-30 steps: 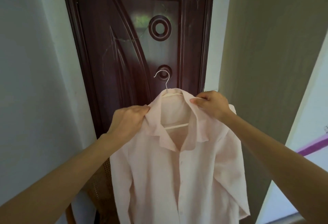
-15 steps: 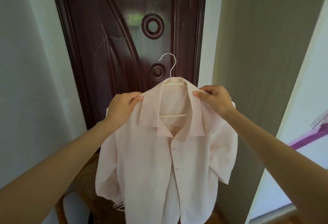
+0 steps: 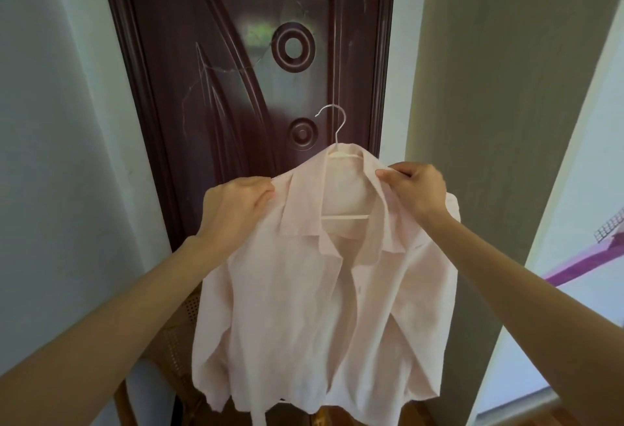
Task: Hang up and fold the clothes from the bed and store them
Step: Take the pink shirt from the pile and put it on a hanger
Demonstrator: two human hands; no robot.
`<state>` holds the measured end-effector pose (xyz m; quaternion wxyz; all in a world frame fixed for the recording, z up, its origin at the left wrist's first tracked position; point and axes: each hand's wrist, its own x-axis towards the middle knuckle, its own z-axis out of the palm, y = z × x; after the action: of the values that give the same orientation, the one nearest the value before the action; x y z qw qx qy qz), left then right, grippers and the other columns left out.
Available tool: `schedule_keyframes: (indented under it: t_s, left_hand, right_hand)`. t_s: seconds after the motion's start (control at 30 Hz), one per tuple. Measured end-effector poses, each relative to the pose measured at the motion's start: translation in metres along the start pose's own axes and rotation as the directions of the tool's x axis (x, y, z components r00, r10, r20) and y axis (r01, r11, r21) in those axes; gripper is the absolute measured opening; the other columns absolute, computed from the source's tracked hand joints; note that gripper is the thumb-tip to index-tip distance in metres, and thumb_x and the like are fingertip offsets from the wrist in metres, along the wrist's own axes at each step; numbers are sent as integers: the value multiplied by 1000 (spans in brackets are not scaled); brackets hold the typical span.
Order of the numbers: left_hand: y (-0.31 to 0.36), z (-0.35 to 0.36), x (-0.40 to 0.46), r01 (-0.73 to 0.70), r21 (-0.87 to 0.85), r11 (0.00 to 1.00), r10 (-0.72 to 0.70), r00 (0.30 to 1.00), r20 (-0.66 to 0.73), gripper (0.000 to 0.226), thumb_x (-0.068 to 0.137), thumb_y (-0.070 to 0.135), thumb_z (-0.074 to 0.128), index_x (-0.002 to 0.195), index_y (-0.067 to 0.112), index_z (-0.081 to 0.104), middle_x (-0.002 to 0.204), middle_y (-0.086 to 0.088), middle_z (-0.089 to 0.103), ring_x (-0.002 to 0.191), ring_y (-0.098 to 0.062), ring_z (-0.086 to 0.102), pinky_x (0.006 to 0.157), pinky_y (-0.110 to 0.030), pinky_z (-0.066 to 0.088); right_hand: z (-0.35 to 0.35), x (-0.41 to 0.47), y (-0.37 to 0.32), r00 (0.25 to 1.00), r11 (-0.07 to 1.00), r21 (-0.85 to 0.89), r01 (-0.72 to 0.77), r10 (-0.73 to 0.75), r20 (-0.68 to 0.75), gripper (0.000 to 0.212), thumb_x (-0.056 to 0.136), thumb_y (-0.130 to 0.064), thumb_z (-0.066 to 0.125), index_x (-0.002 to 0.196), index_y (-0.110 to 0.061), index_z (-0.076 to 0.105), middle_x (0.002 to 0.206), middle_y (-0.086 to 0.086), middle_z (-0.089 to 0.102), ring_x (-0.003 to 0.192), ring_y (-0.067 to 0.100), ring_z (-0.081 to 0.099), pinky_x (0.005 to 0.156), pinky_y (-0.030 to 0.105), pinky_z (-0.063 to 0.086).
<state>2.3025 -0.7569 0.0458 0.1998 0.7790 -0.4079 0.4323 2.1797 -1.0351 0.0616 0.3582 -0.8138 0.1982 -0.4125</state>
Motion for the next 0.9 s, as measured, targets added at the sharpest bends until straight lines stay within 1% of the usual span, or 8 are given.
schedule_keyframes:
  t_s: [0.13, 0.27, 0.37, 0.53, 0.7, 0.77, 0.83, 0.9]
  left_hand:
    - [-14, -4, -6, 129, -45, 991, -130, 991, -38, 26, 92, 12, 60, 117, 14, 67, 99, -5, 73, 76, -26, 70, 62, -38, 57]
    - [-18, -5, 7, 177, -14, 984, -177, 984, -20, 41, 87, 12, 69, 126, 11, 57, 119, -10, 57, 103, -29, 56, 71, -40, 52]
    - [-21, -2, 18, 226, -25, 974, -226, 974, 17, 50, 86, 17, 71, 133, 8, 53, 128, -13, 52, 111, -32, 50, 82, -39, 47]
    - [-34, 1, 20, 195, -99, 976, -192, 981, 42, 25, 91, 15, 66, 114, 6, 69, 106, -14, 69, 94, -34, 63, 83, -43, 49]
    - [-39, 3, 6, 154, -177, 972, -157, 988, -5, 13, 91, 11, 66, 98, 7, 76, 90, -8, 74, 79, -26, 69, 77, -40, 54]
    - [-39, 5, 2, 195, -224, 955, -203, 979, -16, 12, 92, 10, 64, 96, 6, 75, 88, -6, 74, 77, -21, 68, 74, -30, 53]
    - [-37, 6, 0, 268, -276, 923, -282, 959, -11, 13, 94, 10, 62, 96, 4, 73, 87, -4, 72, 74, -13, 62, 71, -11, 43]
    - [-35, 5, -3, 345, -336, 876, -357, 934, 29, 13, 96, 12, 59, 98, 5, 70, 88, -1, 68, 73, -5, 57, 68, -4, 39]
  right_hand:
    - [-7, 3, 5, 999, 996, 85, 27, -25, -29, 7, 84, -34, 72, 82, -29, 76, 70, -17, 66, 70, 9, 58, 63, 23, 41]
    - [-11, 7, -1, 998, 990, 127, 54, -49, -38, 7, 84, -33, 72, 86, -28, 77, 75, -16, 69, 76, 12, 61, 68, 25, 43]
    - [-14, 8, -5, 997, 986, 152, 71, -66, -39, 7, 84, -32, 73, 78, -33, 73, 74, -11, 69, 74, 13, 60, 70, 27, 46]
    - [-19, 8, -4, 998, 990, 129, 62, -57, -39, 6, 84, -35, 73, 84, -30, 77, 81, -8, 73, 82, 17, 65, 78, 34, 51]
    - [-18, 3, 2, 999, 995, 95, 45, -42, -27, 11, 84, -35, 73, 90, -28, 78, 87, -10, 74, 88, 16, 67, 80, 33, 52]
    - [-16, 2, 4, 999, 995, 96, 36, -34, -20, 12, 84, -35, 73, 92, -27, 79, 87, -11, 73, 87, 15, 66, 79, 31, 51]
    - [-14, 1, 5, 1000, 995, 99, 26, -25, -13, 13, 84, -35, 73, 93, -27, 79, 87, -12, 73, 87, 15, 66, 75, 28, 50]
    - [-13, 1, 5, 1000, 994, 104, 23, -22, -12, 14, 84, -35, 73, 94, -27, 79, 87, -12, 72, 86, 14, 65, 73, 26, 47]
